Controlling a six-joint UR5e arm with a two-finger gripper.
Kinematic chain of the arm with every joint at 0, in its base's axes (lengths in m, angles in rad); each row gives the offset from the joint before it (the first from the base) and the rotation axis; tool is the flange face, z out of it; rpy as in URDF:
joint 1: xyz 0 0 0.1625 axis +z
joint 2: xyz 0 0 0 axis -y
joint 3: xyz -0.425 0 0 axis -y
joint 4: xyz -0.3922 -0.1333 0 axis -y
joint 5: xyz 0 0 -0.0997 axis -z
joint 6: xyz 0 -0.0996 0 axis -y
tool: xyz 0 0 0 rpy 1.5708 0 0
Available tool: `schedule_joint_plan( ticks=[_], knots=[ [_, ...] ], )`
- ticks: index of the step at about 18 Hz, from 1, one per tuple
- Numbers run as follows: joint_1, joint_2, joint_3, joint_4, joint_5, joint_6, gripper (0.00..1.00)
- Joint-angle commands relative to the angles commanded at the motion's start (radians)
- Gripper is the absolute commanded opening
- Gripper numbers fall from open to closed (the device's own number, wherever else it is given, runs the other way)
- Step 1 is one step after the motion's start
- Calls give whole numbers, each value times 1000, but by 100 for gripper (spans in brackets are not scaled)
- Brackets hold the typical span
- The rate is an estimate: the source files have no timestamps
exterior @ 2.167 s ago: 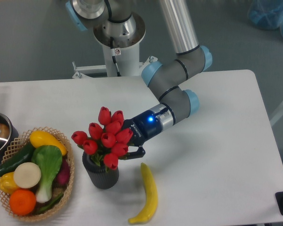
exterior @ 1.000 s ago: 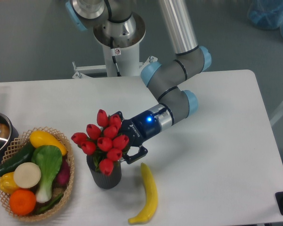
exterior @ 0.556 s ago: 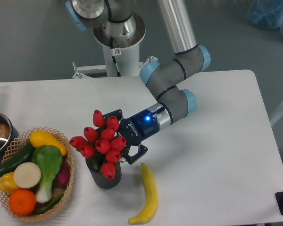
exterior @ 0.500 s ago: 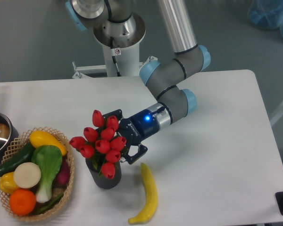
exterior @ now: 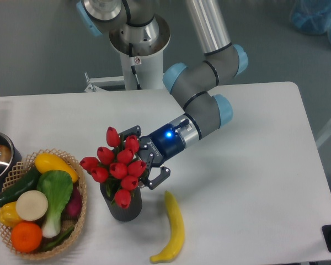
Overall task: Insert the flowers into the vase
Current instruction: 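Open the gripper and lift it away from the tulips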
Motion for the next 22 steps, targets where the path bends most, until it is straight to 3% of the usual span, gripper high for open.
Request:
schedule_joint_plan(
  ticks=[3,7,13,17,20,22],
  knots=[
    [34,52,0,-2,20,-6,100],
    [41,80,11,0,81,-48,100],
    [80,140,14,0,218,-81,100],
    [133,205,14,0,375,-94,100],
    [150,250,55,-2,513,-149,100],
    [152,250,104,-3,558,-154,100]
  ],
)
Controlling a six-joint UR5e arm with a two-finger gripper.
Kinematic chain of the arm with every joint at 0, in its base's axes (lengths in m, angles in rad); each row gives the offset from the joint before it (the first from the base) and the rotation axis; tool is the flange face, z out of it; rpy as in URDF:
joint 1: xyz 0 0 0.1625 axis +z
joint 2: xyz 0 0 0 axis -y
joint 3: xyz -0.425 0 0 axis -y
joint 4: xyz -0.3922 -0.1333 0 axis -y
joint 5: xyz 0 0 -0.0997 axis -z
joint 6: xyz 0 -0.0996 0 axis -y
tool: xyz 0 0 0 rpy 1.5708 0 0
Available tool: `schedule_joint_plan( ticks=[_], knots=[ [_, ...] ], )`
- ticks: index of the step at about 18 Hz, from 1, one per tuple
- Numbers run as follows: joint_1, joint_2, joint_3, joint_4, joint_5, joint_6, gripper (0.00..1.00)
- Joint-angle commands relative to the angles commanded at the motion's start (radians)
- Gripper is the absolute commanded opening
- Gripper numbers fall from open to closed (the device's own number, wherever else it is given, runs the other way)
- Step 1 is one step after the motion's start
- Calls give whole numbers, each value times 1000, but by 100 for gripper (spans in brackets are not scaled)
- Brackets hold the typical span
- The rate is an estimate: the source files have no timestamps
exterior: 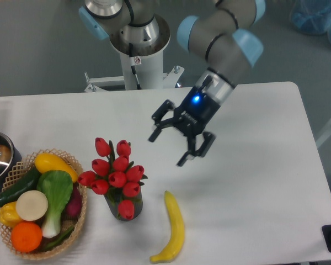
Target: Insert the flowers into the vase
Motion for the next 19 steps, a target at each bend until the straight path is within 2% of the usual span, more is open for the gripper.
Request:
schedule_joint_plan(
  ticks=[2,5,7,11,12,14,19],
  knots=[
    [5,-2,42,-3,29,2,100],
    [12,12,66,-5,220,38,100],
    [18,20,60,-15,302,168,100],
    [95,52,57,-141,365,501,100],
    [107,55,56,-156,371,559,100],
    [110,60,57,-158,396,601,100],
    [114,60,54,-158,401,603,100]
  ],
)
